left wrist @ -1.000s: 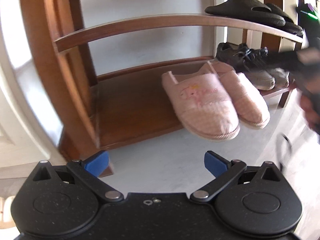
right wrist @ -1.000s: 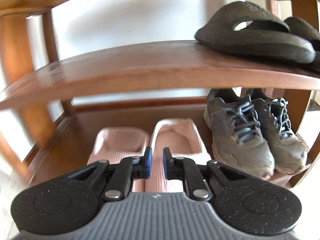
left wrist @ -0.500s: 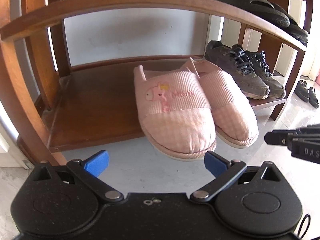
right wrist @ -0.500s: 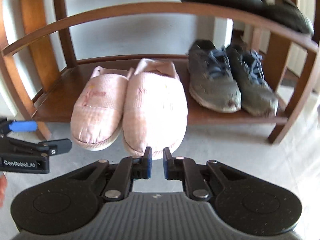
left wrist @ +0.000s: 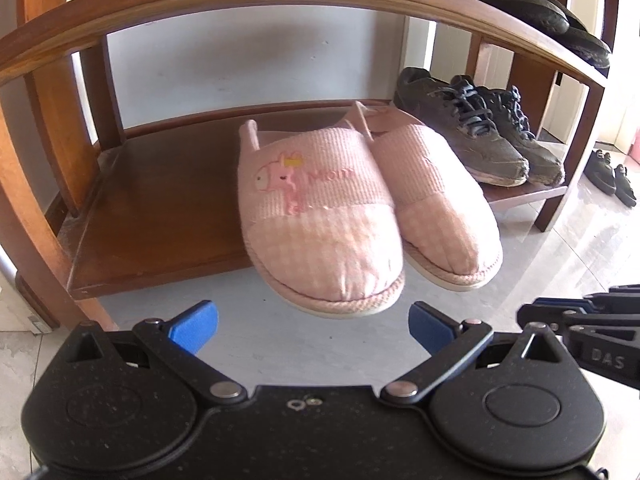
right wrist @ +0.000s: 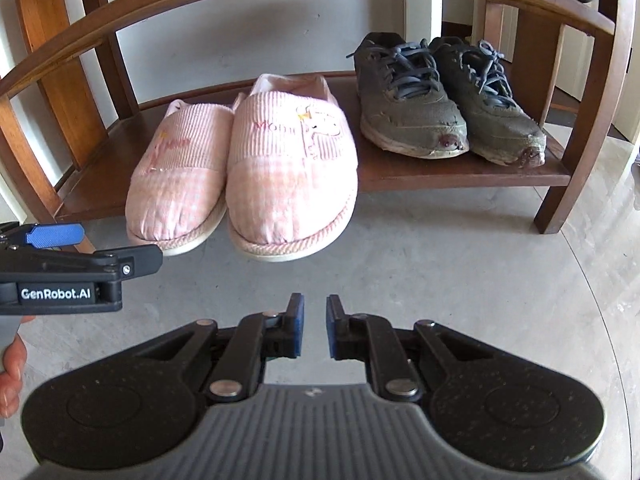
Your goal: Organize scattered shoes
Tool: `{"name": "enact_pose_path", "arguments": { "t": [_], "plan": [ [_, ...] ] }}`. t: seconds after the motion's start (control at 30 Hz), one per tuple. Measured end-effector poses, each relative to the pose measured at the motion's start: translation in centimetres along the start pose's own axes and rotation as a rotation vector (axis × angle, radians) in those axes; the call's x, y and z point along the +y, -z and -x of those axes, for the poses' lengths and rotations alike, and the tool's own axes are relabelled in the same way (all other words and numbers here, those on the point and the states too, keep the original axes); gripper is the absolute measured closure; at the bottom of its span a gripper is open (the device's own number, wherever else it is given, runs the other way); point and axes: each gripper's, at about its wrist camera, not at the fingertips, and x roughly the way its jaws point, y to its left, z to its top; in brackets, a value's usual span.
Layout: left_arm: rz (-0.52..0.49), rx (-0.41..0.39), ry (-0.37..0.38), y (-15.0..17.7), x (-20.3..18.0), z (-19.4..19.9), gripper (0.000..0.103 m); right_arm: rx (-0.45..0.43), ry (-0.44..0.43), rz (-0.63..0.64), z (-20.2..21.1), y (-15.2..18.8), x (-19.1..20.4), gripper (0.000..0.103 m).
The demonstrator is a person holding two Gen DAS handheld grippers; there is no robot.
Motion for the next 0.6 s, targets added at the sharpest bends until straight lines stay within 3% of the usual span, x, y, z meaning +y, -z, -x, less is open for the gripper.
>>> {"name": "enact_pose_path", "arguments": {
  "t": [0.3,0.6],
  "plan": [
    [-0.012,0.035,-0.017,0.2,0.1,-0.7,0.001,0.008,0.007,-0.01,-1.6,-0.5,-0.1,0.087],
    [0.02,-0.003,-0.053,-0.9,0.6,-1.8,0.001,-0.007,0.004,-0.052,-3.3,-2.1,0.1,0.086]
  ]
}}
